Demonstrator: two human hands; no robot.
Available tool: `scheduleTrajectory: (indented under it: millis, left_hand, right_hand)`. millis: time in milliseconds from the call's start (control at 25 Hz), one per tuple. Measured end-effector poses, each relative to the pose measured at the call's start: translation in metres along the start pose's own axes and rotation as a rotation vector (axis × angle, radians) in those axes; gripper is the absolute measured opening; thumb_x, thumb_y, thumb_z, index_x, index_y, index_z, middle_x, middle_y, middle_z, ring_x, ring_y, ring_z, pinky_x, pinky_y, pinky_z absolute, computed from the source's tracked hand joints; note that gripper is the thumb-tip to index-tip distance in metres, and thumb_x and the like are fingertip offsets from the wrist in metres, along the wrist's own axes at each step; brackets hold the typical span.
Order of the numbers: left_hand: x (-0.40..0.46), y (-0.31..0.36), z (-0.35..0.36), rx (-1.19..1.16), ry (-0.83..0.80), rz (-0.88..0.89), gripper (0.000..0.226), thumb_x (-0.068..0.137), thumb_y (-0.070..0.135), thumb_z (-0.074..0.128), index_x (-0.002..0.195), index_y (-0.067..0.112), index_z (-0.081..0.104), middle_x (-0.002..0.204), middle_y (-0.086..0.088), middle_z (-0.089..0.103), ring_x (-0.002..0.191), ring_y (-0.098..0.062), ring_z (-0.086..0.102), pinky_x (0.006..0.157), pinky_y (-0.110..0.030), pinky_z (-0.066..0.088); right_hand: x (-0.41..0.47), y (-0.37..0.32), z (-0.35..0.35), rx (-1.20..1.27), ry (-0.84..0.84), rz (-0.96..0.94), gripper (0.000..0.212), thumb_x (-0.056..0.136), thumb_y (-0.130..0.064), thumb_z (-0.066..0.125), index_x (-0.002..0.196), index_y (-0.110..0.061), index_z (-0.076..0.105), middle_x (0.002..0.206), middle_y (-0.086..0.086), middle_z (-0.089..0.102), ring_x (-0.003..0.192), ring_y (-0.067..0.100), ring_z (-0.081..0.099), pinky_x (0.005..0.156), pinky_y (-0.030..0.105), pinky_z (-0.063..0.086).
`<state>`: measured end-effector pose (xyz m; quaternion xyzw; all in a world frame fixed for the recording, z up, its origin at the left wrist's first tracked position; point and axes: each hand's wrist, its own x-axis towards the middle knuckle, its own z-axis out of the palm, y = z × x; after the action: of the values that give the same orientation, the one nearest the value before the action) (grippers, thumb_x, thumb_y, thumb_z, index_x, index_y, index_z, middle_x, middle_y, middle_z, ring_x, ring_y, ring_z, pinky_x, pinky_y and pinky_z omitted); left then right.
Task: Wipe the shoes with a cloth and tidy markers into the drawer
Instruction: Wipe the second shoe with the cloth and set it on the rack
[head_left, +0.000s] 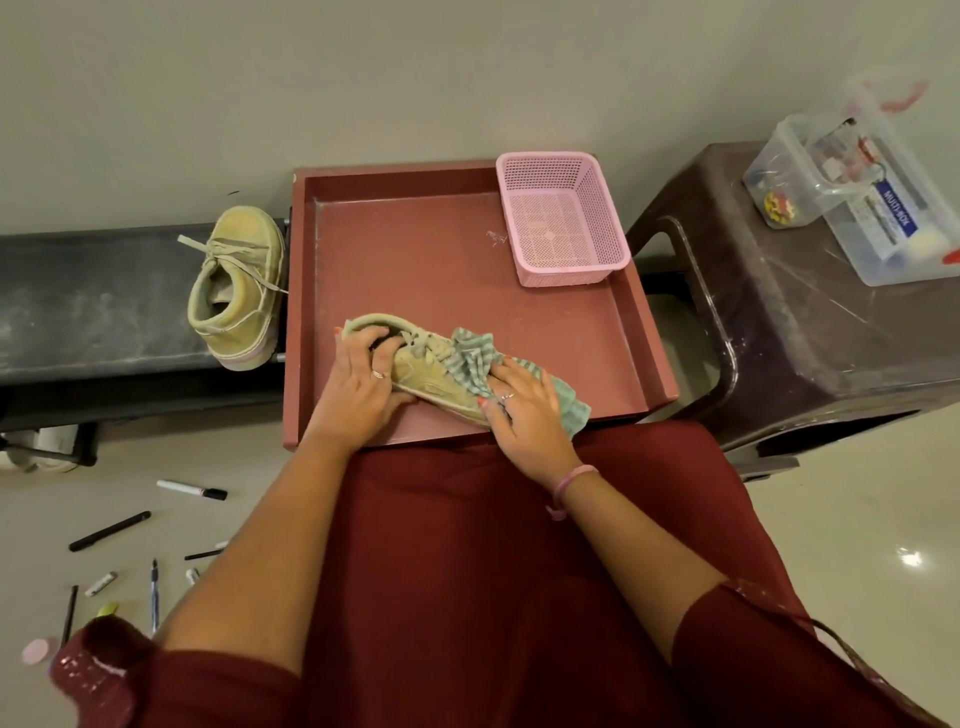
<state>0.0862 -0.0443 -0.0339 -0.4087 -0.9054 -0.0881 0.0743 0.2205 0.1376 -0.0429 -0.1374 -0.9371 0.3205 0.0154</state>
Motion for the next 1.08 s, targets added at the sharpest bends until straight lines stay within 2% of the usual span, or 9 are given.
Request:
scheduleTrajectory:
  millis: [200,360,480,600,720,800,880,960,1080]
  left_hand:
    - [-0.008,0.018,-0.002,-0.078,0.048,-0.031,0.075,0.081,0.038,0.064,0.139,-0.002,0.038,0.145,-0.024,0.032,0.137,-0.043,0.028,0.116,-0.054,0.004]
    - [-0.023,0.045,0.010,-0.016,-0.166,0.050,0.082,0.091,0.056,0.045,0.153,0.010,0.016,0.161,-0.005,0.005,0.148,-0.029,-0.005,0.114,-0.058,0.006]
    - [-0.018,0.045,0.013,-0.125,-0.200,-0.013,0.073,0.098,0.048,0.041,0.153,0.012,0.012,0.159,0.002,-0.007,0.146,-0.023,-0.017,0.115,-0.059,0.008]
    - [-0.013,0.046,0.017,-0.372,-0.112,-0.024,0.058,0.099,0.034,0.047,0.149,0.009,0.031,0.162,-0.002,0.007,0.148,-0.022,-0.008,0.116,-0.059,0.016]
    - [-0.011,0.045,0.016,-0.449,0.135,-0.150,0.041,0.099,0.029,0.049,0.134,0.010,0.054,0.156,-0.007,0.019,0.147,-0.023,0.015,0.119,-0.040,0.020]
    - [-0.007,0.046,0.014,-0.472,0.138,-0.190,0.042,0.100,0.028,0.044,0.140,0.016,0.048,0.159,-0.007,0.016,0.148,-0.023,0.009,0.120,-0.042,0.015]
    - [-0.005,0.046,0.017,-0.473,0.073,-0.197,0.042,0.101,0.024,0.043,0.143,0.018,0.045,0.161,-0.005,0.014,0.148,-0.020,0.000,0.119,-0.051,0.016]
    - [-0.006,0.044,0.020,-0.462,0.039,-0.203,0.036,0.099,0.018,0.045,0.133,0.010,0.055,0.162,-0.002,0.009,0.148,-0.016,-0.005,0.115,-0.056,0.025]
    - [-0.012,0.039,0.023,-0.402,-0.022,-0.223,0.030,0.099,0.014,0.044,0.115,-0.001,0.064,0.161,0.003,-0.002,0.146,-0.010,-0.009,0.108,-0.058,0.033]
  right_hand:
    - [0.008,-0.010,-0.002,-0.023,-0.046,0.005,0.041,0.100,-0.025,0.042,0.139,-0.015,0.047,0.151,-0.001,0.037,0.144,0.016,0.021,0.119,0.043,0.006]
    - [0.017,0.008,-0.041,-0.170,-0.220,-0.259,0.046,0.089,-0.003,0.048,0.135,0.000,0.049,0.146,0.014,0.043,0.139,0.027,0.034,0.117,0.031,0.016]
    - [0.018,0.029,-0.075,-0.234,-0.196,-0.168,0.030,0.086,0.003,0.051,0.113,0.003,0.063,0.121,0.020,0.061,0.115,0.034,0.056,0.097,0.027,0.035]
    - [0.008,0.042,-0.083,0.196,0.136,0.282,0.014,0.086,-0.002,0.049,0.079,0.006,0.058,0.081,0.017,0.059,0.077,0.031,0.057,0.071,0.034,0.042]
    - [0.009,0.028,-0.081,0.832,0.273,0.546,0.011,0.088,-0.014,0.055,0.084,-0.008,0.063,0.090,0.005,0.068,0.083,0.021,0.067,0.074,0.033,0.055]
    - [0.016,0.009,-0.076,0.600,0.329,0.353,0.009,0.088,-0.020,0.062,0.094,-0.016,0.065,0.096,0.000,0.070,0.087,0.014,0.067,0.076,0.026,0.054]
    - [0.026,-0.009,-0.060,0.050,0.342,0.022,0.018,0.089,-0.012,0.056,0.104,-0.015,0.065,0.106,0.003,0.063,0.093,0.018,0.058,0.080,0.028,0.045]
    - [0.028,-0.028,-0.035,-0.347,0.134,-0.199,0.037,0.091,-0.007,0.046,0.124,-0.016,0.058,0.125,0.004,0.056,0.107,0.025,0.051,0.087,0.034,0.041]
    - [0.023,-0.033,-0.013,-0.508,-0.105,-0.246,0.044,0.098,-0.016,0.035,0.141,-0.023,0.040,0.142,-0.007,0.043,0.124,0.021,0.042,0.092,0.036,0.035]
